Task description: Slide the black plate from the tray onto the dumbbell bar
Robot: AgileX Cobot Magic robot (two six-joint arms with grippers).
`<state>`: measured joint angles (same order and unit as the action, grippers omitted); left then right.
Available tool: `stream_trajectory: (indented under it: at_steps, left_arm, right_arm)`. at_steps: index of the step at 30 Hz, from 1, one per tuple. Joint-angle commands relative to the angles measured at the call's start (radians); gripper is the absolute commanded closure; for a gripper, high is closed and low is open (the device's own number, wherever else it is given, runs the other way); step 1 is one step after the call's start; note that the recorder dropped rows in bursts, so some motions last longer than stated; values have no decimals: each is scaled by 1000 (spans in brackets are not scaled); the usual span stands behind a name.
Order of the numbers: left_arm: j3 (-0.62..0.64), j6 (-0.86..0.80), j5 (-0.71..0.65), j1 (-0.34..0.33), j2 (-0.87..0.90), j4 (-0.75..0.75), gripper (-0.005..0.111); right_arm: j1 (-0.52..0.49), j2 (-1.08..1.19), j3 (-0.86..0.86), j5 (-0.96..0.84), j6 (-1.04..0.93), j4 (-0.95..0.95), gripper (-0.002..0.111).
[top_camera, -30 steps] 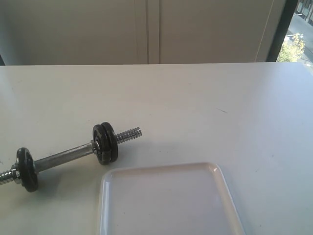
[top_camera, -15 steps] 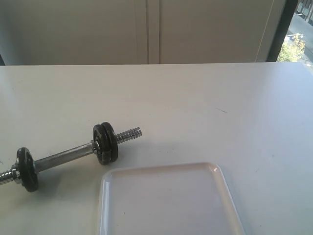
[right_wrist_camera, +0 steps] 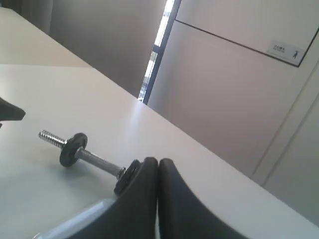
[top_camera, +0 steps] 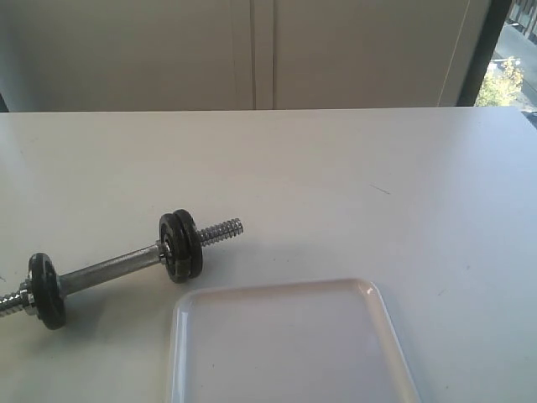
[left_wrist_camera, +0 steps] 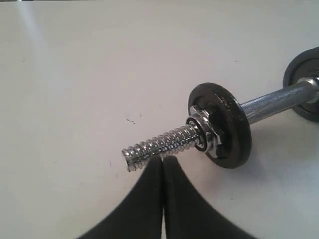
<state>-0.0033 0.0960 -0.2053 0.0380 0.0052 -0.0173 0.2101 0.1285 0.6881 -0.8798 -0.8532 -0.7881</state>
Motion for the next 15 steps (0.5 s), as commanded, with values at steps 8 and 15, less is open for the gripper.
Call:
stream_trajectory:
  at_steps: [8, 15]
  left_arm:
    - [3, 2, -5, -16, -5, 36, 107]
    - [3, 2, -4, -17, -5, 37, 107]
  right_arm:
    - [-74, -129, -265, 22, -14, 18, 108]
    - [-107, -129, -270, 34, -14, 20, 108]
